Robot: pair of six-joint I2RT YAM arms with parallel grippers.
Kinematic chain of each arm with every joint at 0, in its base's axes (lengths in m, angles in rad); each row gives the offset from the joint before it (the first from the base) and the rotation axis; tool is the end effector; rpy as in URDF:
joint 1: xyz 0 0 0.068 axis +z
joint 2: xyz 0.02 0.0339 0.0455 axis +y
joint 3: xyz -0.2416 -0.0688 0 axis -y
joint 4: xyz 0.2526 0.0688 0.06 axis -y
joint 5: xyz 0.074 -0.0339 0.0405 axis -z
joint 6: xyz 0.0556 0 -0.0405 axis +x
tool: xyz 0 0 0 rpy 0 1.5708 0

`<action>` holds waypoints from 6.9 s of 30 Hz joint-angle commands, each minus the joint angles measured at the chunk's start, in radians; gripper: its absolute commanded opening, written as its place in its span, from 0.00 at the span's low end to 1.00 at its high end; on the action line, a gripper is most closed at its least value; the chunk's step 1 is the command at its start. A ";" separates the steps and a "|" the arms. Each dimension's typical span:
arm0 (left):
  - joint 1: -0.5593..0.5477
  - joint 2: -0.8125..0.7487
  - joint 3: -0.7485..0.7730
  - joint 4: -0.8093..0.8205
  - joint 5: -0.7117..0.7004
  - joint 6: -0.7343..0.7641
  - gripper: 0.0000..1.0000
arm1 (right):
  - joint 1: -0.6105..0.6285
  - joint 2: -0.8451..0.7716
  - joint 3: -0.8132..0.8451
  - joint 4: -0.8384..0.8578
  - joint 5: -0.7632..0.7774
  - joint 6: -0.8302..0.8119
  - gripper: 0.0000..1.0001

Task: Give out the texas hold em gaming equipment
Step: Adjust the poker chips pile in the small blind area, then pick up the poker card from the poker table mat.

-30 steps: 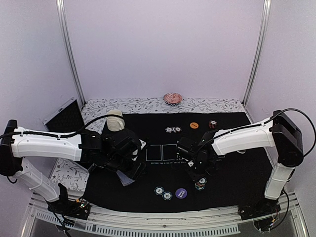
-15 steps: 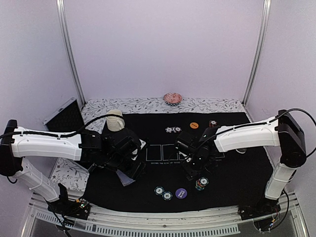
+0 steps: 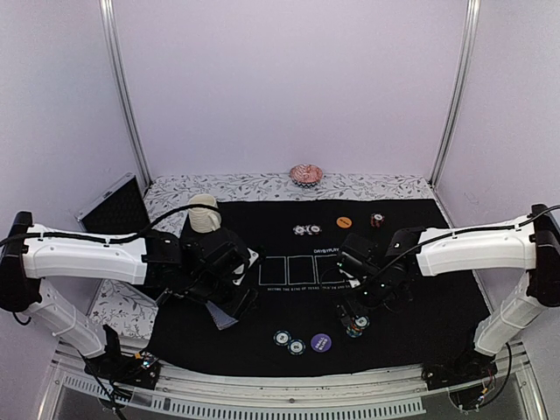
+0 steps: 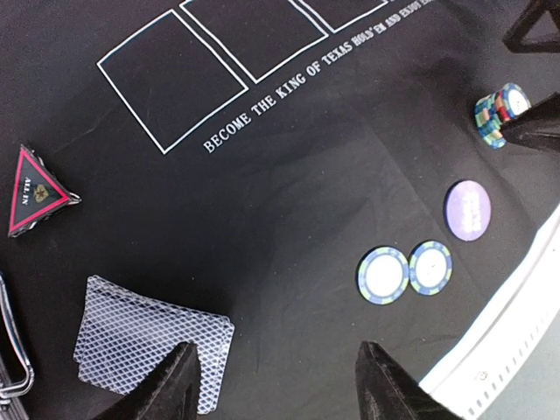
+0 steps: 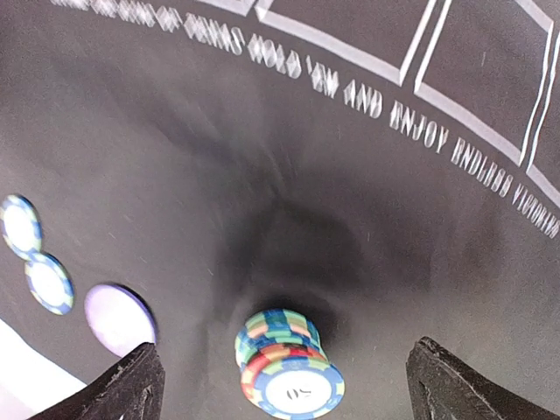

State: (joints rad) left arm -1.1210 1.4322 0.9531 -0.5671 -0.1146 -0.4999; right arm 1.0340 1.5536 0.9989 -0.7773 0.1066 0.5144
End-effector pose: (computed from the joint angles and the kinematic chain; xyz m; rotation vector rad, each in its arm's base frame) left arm 0.1375 -0.2703 0.1777 0.7764 2.5538 -0.4137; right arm 0.1548 0.2486 0.1474 -0.7255 2.8015 0.1323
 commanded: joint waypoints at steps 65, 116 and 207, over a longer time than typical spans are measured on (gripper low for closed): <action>0.280 -0.028 0.072 -0.124 0.007 0.122 0.81 | -0.003 -0.149 0.157 0.038 0.243 -0.161 0.99; 0.397 -0.201 -0.252 0.057 0.134 -0.087 0.86 | 0.152 0.223 0.292 0.487 -0.018 -0.075 0.94; 0.647 -0.335 -0.255 0.059 0.080 0.104 0.96 | 0.296 0.775 0.679 0.347 0.157 -0.114 0.55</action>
State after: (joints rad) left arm -0.4873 1.1187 0.6968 -0.5491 -0.0647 -0.4149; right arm 1.3323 2.3329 1.7329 -0.3340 0.2962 0.4065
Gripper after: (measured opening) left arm 0.965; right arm 0.604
